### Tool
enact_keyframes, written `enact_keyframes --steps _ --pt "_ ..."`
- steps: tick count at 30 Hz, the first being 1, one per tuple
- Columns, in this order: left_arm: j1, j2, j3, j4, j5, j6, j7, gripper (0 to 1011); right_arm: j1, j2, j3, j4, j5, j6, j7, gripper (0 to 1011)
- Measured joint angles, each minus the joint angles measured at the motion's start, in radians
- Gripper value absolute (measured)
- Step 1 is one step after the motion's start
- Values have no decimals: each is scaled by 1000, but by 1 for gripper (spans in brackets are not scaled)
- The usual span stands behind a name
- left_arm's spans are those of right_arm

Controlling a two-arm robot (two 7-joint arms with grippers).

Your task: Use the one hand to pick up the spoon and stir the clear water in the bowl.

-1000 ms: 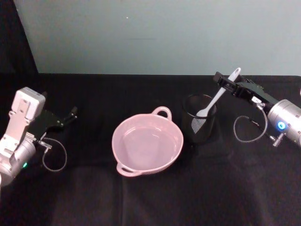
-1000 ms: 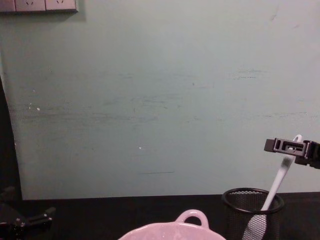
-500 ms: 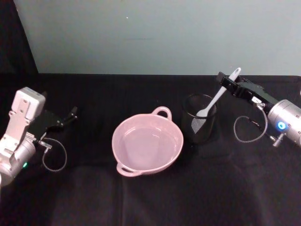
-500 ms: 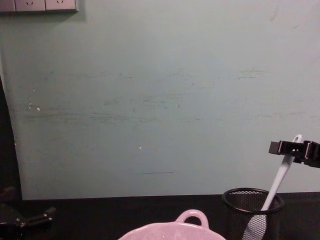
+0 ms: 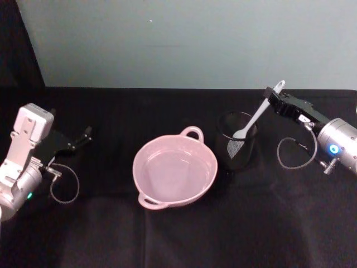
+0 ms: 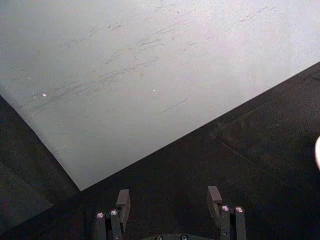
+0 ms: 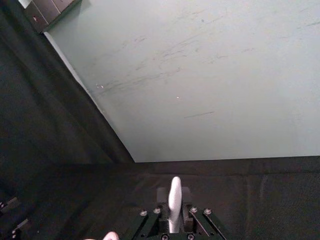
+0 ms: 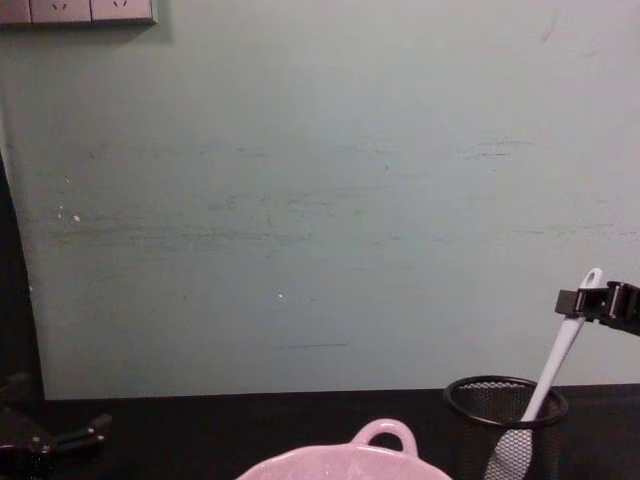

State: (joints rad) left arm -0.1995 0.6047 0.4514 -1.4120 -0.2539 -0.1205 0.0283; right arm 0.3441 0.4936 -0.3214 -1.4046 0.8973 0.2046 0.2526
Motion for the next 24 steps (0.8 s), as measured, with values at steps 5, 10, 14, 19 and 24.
enact_keyframes --steps 5,10,14,19,24 --pt "0 0 0 0 0 0 0 1011 0 0 0 0 0 0 0 118" --pt "0 0 0 0 0 0 0 1011 0 0 0 0 0 0 0 118" --pt "0 0 0 0 0 0 0 1011 0 9 -6 -17 -20 1 -1 118" --pt "0 0 0 0 0 0 0 1011 3 33 -15 -60 -60 20 -11 118" --pt "0 0 0 0 0 0 0 1011 7 58 -17 -105 -97 42 -26 118"
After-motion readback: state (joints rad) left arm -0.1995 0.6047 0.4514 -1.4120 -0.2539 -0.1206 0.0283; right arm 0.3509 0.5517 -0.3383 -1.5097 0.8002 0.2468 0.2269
